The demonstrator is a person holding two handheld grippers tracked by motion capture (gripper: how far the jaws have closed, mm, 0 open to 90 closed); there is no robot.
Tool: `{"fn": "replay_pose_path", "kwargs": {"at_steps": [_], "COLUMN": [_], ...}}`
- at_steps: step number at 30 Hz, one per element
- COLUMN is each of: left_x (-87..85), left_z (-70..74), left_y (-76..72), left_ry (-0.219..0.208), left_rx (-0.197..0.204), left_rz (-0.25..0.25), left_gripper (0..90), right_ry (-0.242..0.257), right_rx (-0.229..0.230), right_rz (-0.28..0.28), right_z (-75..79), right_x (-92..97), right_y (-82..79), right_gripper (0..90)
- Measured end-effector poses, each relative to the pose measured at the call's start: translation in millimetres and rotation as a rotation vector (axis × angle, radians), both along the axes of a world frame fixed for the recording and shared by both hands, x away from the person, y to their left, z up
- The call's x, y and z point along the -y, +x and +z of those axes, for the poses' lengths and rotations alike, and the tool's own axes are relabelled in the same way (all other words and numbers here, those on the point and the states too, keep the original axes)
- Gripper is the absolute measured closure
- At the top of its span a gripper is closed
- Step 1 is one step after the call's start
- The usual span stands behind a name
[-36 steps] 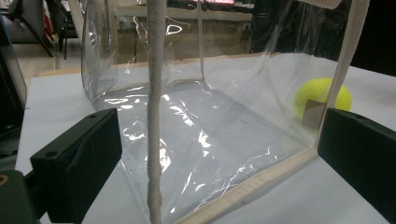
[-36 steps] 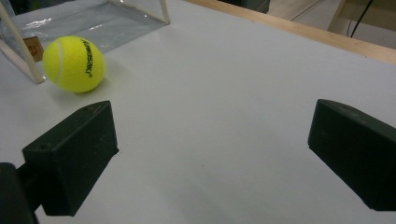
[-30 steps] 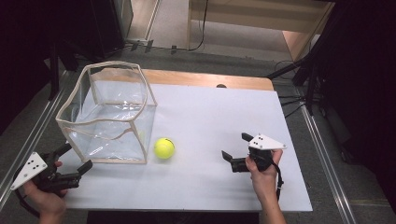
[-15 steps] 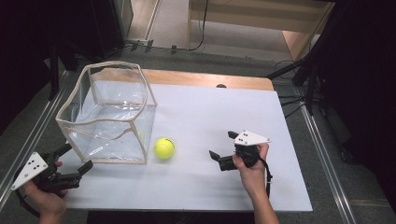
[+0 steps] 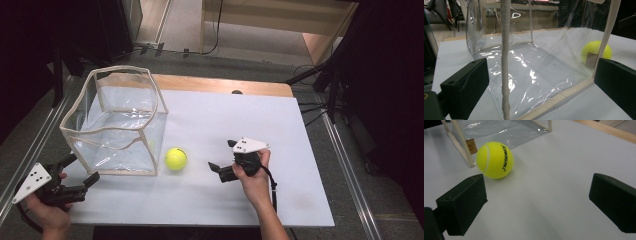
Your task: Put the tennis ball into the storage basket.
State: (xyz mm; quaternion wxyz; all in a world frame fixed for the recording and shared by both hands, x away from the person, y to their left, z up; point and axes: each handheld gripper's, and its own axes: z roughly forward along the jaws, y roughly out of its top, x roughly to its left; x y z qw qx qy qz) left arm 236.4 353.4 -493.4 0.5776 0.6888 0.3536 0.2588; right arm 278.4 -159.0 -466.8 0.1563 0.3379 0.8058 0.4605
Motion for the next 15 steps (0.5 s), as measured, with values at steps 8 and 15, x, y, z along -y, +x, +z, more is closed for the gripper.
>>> {"fn": "replay_pose_path", "kwargs": {"at_steps": [8,15], "left_x": [0.1,0.2], "left_z": [0.0,0.0], "left_y": [0.0,0.1], "left_ry": [0.001,0.001], "left_rx": [0.0,0.0], "left_rz": [-0.003,-0.001], "left_gripper": [0.1,0.1], "right_ry": [-0.008,-0.011], "right_rx": [-0.012,-0.027], "right_rz": [0.034,0.052], "right_z": [-2.2,-4.2], "right_x": [-15.3,-27.7], "right_y": [5.4,10.4], "right_gripper": [0.4,0.4]}}
